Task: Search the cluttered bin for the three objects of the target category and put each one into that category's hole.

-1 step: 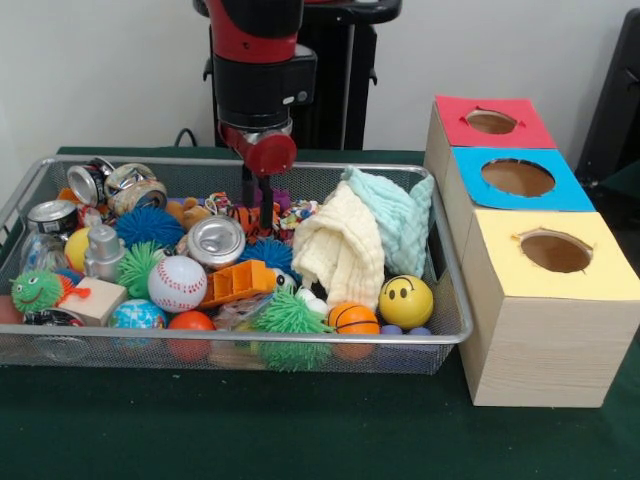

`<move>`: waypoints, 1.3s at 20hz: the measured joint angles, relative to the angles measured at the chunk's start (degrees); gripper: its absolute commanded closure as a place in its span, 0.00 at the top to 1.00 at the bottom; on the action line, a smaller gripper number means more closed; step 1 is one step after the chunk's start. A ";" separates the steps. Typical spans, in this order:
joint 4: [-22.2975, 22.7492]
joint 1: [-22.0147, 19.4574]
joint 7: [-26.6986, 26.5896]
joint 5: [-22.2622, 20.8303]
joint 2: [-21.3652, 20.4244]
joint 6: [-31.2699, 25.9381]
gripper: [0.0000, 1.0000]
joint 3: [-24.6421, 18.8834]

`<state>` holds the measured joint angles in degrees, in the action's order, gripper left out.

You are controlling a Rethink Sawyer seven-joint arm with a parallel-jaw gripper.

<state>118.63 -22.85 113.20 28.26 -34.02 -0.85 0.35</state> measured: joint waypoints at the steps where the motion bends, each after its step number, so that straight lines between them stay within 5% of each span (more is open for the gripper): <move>1: 0.00 -0.18 0.00 0.00 0.15 0.32 1.00 -0.43; 16: -0.29 -2.29 0.00 -0.83 5.72 7.87 1.00 -3.34; 17: -0.77 -0.99 0.00 -0.81 6.16 8.13 0.00 -2.67; 26: -1.34 1.96 0.00 -0.85 5.35 8.09 0.00 -2.08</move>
<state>117.29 -20.89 113.20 27.41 -28.67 7.24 -1.73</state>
